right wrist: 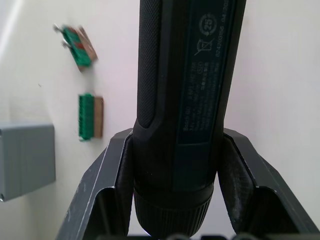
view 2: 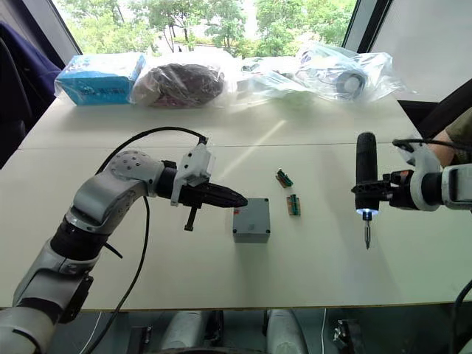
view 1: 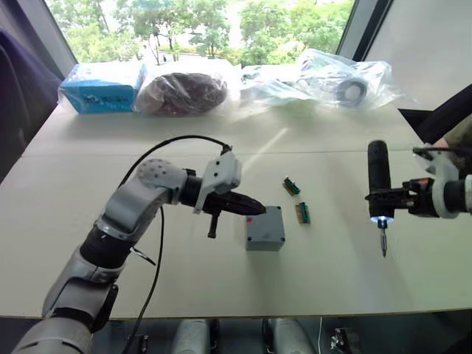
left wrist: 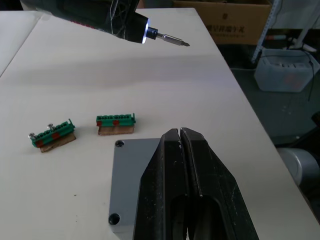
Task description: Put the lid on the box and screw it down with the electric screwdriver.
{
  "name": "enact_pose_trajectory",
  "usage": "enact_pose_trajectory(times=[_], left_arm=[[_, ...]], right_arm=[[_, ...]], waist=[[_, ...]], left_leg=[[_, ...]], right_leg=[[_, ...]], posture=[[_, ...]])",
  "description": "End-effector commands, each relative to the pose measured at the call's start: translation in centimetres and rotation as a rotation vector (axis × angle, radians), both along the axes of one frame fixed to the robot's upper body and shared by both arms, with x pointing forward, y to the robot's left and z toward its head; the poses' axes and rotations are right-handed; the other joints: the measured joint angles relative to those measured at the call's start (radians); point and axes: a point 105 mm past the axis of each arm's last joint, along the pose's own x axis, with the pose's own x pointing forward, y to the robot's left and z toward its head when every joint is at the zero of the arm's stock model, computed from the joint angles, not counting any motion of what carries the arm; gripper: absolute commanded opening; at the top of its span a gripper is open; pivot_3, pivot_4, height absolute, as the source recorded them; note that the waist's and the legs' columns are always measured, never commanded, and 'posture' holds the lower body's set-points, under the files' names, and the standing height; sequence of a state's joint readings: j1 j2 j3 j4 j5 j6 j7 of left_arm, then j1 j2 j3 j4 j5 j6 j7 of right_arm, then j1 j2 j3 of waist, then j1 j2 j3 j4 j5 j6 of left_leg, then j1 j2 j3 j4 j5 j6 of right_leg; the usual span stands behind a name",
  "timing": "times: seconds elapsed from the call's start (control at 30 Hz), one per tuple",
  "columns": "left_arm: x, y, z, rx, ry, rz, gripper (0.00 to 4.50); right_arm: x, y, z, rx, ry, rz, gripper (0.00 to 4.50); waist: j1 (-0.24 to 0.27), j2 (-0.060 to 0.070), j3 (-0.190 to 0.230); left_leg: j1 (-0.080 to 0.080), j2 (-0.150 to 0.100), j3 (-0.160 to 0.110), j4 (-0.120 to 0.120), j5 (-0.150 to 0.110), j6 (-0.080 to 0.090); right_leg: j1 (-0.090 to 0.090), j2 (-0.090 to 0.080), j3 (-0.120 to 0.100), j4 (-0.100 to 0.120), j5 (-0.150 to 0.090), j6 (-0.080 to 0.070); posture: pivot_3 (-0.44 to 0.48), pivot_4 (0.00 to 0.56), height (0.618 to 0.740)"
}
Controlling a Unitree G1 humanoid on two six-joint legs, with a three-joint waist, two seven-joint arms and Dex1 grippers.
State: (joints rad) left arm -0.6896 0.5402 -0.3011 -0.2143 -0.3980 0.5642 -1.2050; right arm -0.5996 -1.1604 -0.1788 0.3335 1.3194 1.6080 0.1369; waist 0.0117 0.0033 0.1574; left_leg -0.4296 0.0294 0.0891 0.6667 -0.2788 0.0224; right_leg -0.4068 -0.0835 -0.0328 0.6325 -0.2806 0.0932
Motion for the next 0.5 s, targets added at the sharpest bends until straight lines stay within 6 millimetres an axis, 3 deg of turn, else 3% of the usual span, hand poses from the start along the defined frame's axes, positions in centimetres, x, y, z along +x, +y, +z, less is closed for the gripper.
enact_pose_trajectory(times=[0.03,0.17,0.33,0.4,0.5], left_arm=[[0.2,-0.4,0.3,-0.017,-0.054,0.019,0.0],[-0.1,-0.6,0.2,-0.026,-0.046,0.017,0.0],[-0.1,-0.5,0.1,-0.023,-0.043,0.026,0.0],[0.0,-0.3,-0.1,-0.014,-0.036,0.034,0.0],[0.9,-0.1,-0.5,-0.02,-0.023,0.081,0.0]], right_arm=[[0.4,0.0,0.7,0.015,-0.021,-0.011,1.82],[0.0,0.0,-1.4,0.0,0.055,-0.017,1.82],[0.0,-0.7,-2.1,-0.029,0.088,-0.046,1.82],[0.2,-1.1,-2.3,-0.043,0.092,-0.068,2.83],[0.5,-1.5,-2.5,-0.055,0.093,-0.092,3.86]], waist=[[0.0,0.0,0.0],[0.0,0.0,0.0],[0.001,0.0,0.0],[0.0,0.0,0.0],[0.0,0.0,0.0]], left_leg=[[0.0,0.0,0.0,0.0,0.0,0.0],[0.0,0.0,0.001,0.001,0.0,0.0],[0.0,0.0,0.001,0.001,0.0,0.0],[0.0,0.0,0.001,0.001,0.0,0.0],[0.0,0.0,0.001,0.001,0.0,0.0]], right_leg=[[0.0,0.0,0.0,0.0,0.0,0.0],[0.0,0.0,0.001,0.0,0.0,0.001],[0.0,0.001,0.001,0.0,0.001,0.001],[0.0,0.001,0.001,0.0,0.001,0.001],[0.0,0.001,0.001,0.0,0.001,0.001]], posture=[[0.0,0.15,0.74],[0.0,0.15,0.74],[0.0,0.15,0.74],[0.0,0.15,0.74],[0.0,0.15,0.74]])
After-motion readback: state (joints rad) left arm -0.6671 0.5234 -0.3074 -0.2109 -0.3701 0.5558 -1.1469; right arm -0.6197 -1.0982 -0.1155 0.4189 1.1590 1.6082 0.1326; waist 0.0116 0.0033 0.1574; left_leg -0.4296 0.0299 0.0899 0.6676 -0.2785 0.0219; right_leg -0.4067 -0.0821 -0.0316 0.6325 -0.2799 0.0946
